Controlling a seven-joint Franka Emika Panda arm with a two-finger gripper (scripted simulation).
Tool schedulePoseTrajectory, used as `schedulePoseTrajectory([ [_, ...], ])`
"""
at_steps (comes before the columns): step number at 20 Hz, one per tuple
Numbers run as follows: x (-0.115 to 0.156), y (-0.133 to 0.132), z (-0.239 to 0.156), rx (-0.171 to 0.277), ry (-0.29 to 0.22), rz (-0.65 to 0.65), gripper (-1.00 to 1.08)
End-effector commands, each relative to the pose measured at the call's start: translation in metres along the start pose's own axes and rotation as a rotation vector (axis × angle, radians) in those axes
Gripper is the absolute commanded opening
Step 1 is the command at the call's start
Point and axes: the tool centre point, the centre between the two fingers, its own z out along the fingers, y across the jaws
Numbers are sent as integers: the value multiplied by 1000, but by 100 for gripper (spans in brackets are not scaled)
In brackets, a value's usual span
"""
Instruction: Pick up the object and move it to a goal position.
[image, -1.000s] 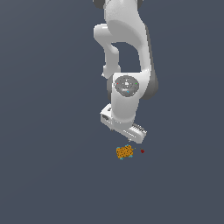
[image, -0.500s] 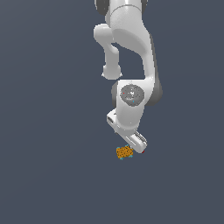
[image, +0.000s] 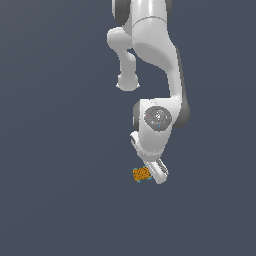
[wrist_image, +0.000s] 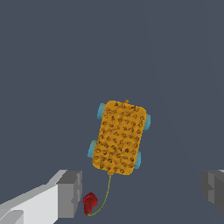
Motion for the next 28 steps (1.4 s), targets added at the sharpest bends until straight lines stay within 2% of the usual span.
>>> schedulePoseTrajectory([
  [1,-3,-5,5,0,0,59,100],
  [13,-11,-17,18,-1,2,222,100],
  [22,-12,-18,23,-1,2,233,100],
  [28,-12,-17,51,-1,2,236,100],
])
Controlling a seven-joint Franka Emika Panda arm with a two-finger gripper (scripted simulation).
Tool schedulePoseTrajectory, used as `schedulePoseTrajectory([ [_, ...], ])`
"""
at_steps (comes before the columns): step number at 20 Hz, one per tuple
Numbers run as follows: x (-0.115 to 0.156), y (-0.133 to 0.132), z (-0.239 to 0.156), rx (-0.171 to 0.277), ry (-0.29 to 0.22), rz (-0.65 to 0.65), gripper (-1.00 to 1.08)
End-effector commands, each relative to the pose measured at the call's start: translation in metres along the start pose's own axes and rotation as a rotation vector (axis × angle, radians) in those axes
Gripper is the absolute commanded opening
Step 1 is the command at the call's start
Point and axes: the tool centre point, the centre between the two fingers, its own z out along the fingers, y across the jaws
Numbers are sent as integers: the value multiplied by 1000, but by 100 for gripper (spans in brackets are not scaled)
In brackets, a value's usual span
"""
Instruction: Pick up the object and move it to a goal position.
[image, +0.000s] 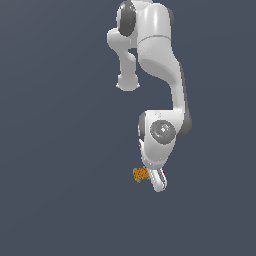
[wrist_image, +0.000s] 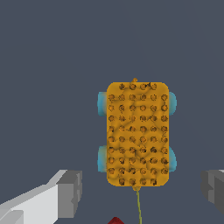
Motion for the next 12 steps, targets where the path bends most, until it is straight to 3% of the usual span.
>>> schedulePoseTrajectory([
  [1,0,1,15,-1,0,2,100],
  [9,0,0,28,-1,0,2,100],
  [10,0,0,28,-1,0,2,-100],
  [12,0,0,28,-1,0,2,-100],
])
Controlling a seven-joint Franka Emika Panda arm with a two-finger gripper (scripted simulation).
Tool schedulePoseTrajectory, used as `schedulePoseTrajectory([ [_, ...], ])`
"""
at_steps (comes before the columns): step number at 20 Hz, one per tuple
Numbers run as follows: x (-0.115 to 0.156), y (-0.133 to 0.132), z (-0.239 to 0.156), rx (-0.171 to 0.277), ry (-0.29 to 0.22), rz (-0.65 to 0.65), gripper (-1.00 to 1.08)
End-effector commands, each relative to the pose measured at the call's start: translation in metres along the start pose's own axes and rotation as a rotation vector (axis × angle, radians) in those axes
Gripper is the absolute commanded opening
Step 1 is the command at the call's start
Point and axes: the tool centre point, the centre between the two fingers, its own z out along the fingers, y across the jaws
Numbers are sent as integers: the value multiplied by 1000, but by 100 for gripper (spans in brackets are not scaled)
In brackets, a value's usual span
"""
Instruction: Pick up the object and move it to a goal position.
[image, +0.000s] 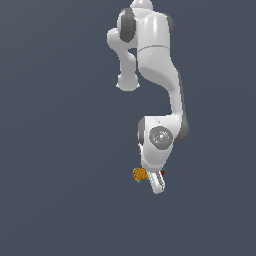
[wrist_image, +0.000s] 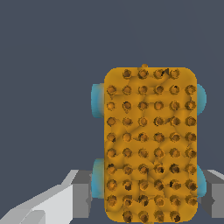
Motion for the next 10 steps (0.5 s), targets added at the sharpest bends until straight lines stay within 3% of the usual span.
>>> schedulePoseTrajectory([
  [1,0,0,-1,1,0,0,-100],
  [10,2,0,-1,0,0,0,-100],
])
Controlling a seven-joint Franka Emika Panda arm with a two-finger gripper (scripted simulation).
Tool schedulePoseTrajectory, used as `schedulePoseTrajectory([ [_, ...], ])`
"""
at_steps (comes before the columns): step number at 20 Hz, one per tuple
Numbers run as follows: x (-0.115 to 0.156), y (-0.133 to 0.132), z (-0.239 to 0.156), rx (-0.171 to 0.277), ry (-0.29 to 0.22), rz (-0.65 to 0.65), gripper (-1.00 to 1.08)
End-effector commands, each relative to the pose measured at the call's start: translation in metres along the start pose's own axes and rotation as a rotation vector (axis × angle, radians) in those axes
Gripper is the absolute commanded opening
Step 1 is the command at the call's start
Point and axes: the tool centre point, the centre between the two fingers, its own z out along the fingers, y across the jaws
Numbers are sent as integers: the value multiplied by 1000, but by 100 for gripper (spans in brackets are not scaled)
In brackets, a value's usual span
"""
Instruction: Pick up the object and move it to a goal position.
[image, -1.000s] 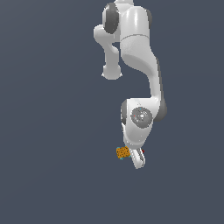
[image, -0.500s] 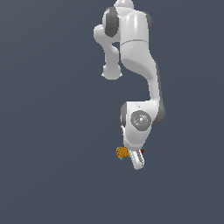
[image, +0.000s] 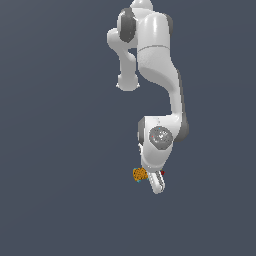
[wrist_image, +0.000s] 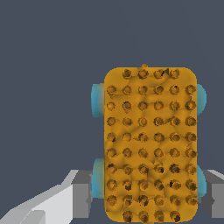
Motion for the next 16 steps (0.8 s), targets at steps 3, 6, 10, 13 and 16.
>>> schedulePoseTrajectory([
  [3,11,1,-4,0,0,1,-100],
  [6,31,3,-10,0,0,1,-100],
  [10,68,5,-23,1,0,1,-100],
  [13,89,6,-31,1,0,1,-100],
  [16,102,7,-35,1,0,1,-100],
])
